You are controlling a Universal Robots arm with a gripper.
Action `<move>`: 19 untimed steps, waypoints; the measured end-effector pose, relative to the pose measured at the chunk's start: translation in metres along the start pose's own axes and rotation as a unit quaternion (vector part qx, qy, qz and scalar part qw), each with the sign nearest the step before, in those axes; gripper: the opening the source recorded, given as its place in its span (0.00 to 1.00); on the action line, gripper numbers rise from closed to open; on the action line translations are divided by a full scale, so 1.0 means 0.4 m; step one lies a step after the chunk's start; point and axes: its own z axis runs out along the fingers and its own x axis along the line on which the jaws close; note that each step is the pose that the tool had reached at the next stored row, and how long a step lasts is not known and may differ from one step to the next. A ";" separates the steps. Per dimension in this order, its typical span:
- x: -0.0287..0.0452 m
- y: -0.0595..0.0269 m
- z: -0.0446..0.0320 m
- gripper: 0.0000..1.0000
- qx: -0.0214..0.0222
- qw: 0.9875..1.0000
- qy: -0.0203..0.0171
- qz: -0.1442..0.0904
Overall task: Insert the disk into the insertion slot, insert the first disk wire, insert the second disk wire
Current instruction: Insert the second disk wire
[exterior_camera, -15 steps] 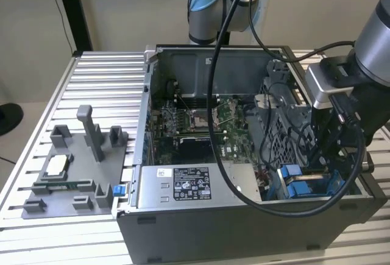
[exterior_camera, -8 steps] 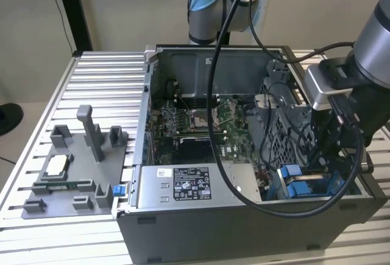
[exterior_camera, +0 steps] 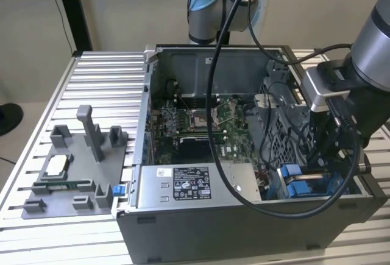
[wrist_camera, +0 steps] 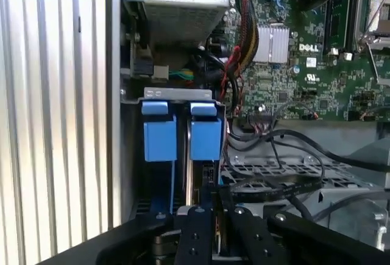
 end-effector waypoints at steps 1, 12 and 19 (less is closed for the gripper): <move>0.000 0.000 -0.001 0.00 0.000 1.000 0.000 0.000; -0.002 -0.001 -0.016 1.00 0.001 1.000 0.000 0.000; -0.012 -0.004 -0.096 1.00 0.001 1.000 0.001 0.000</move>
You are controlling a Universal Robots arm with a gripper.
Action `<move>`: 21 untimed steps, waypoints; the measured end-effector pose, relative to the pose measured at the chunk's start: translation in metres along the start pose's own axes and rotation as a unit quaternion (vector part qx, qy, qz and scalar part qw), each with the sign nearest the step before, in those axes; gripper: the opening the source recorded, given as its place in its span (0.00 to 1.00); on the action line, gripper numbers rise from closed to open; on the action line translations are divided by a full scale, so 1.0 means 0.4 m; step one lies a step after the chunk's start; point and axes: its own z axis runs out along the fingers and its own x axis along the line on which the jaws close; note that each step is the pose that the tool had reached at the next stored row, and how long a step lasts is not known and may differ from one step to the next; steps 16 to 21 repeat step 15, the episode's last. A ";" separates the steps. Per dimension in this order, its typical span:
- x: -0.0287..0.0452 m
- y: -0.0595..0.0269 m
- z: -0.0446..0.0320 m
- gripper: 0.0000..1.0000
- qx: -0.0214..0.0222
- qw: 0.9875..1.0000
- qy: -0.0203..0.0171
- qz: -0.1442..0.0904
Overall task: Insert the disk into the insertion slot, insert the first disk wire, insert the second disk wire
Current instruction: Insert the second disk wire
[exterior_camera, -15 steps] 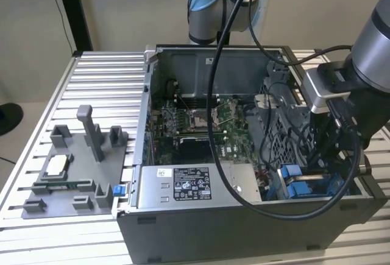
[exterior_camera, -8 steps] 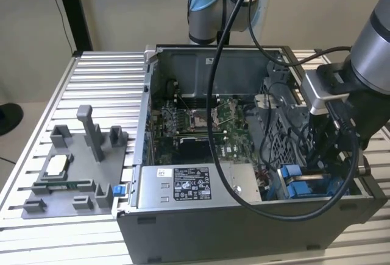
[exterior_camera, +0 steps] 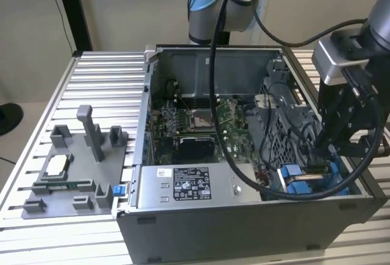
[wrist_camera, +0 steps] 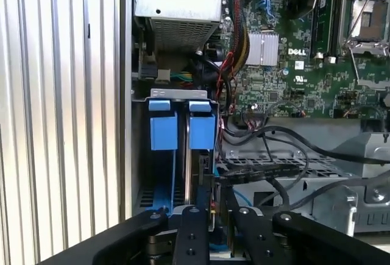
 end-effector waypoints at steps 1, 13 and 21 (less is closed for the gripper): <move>-0.001 0.000 -0.011 1.00 0.000 1.000 0.000 0.000; -0.008 -0.003 -0.067 1.00 0.000 1.000 0.000 0.000; -0.008 -0.003 -0.067 1.00 0.000 1.000 0.000 0.000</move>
